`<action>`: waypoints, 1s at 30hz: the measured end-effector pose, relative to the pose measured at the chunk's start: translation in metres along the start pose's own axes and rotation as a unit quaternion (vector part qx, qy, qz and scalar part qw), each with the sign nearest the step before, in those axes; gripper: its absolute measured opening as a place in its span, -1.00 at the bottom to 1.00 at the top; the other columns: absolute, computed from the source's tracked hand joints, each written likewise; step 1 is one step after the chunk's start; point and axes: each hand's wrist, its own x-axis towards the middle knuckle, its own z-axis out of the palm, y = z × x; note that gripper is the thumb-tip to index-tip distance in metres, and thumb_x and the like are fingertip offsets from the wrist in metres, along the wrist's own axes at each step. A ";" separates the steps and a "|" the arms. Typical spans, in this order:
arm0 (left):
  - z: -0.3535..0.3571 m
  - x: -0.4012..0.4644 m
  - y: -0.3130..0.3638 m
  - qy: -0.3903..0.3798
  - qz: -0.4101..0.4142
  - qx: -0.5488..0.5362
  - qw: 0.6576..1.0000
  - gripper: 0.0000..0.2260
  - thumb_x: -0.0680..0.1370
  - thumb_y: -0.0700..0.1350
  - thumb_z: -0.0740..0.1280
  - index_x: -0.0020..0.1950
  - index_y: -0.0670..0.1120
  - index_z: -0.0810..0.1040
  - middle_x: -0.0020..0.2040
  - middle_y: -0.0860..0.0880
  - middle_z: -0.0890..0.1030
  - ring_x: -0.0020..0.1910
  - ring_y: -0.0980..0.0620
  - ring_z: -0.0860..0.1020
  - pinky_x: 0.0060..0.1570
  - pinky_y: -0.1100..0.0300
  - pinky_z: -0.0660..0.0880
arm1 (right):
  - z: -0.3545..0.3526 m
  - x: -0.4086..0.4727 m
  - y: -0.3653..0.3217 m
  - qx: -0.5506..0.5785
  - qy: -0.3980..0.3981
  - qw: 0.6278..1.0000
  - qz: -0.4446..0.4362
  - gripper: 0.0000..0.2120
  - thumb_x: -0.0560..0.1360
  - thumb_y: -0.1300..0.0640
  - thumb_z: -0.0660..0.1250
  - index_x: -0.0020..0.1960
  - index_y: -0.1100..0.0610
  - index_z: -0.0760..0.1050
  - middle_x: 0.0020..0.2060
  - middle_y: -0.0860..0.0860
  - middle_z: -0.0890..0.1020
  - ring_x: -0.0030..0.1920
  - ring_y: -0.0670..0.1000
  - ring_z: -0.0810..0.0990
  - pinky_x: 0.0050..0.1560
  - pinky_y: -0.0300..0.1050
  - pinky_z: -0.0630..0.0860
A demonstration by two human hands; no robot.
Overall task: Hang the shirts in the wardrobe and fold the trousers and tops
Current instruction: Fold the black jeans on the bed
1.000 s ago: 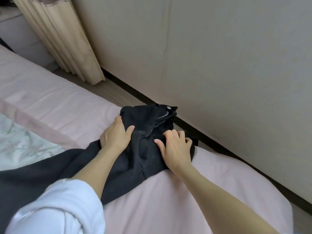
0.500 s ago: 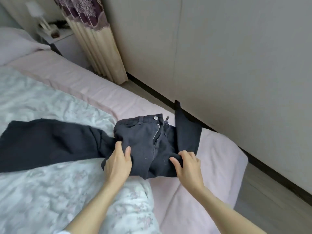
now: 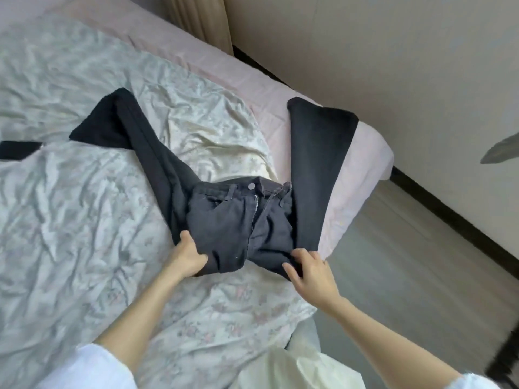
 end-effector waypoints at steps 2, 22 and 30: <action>-0.002 0.003 -0.002 0.027 0.026 -0.093 0.995 -0.30 0.50 -0.08 0.35 0.49 -0.14 0.02 0.44 -0.18 0.23 0.38 -0.15 0.28 0.35 0.01 0.28 | -0.004 0.009 -0.007 0.027 0.075 0.996 0.031 -0.71 0.57 0.02 0.14 0.24 0.13 0.36 0.02 0.03 0.56 0.10 0.11 0.47 0.08 0.00 0.36; -0.076 0.156 0.056 0.001 0.042 -0.273 0.961 -0.74 0.44 -0.17 0.45 0.12 -0.07 0.56 0.02 0.01 0.64 -0.15 0.22 0.59 -0.28 0.38 0.47 | -0.040 0.230 0.045 -0.171 -0.287 0.940 -0.062 -0.52 0.44 -0.07 0.33 0.28 0.10 0.37 0.20 0.04 0.52 0.27 0.10 0.42 0.38 0.02 0.16; -0.129 0.113 0.089 0.124 0.147 -0.266 0.945 -0.62 0.51 -0.14 0.36 0.32 -0.12 0.43 0.23 -0.04 0.53 0.22 -0.02 0.49 0.27 -0.05 0.41 | -0.106 0.209 0.014 -0.058 -0.045 0.997 -0.002 -0.88 0.54 0.02 0.20 -0.10 0.05 0.32 -0.15 -0.03 0.54 -0.06 0.12 0.53 -0.23 -0.08 0.34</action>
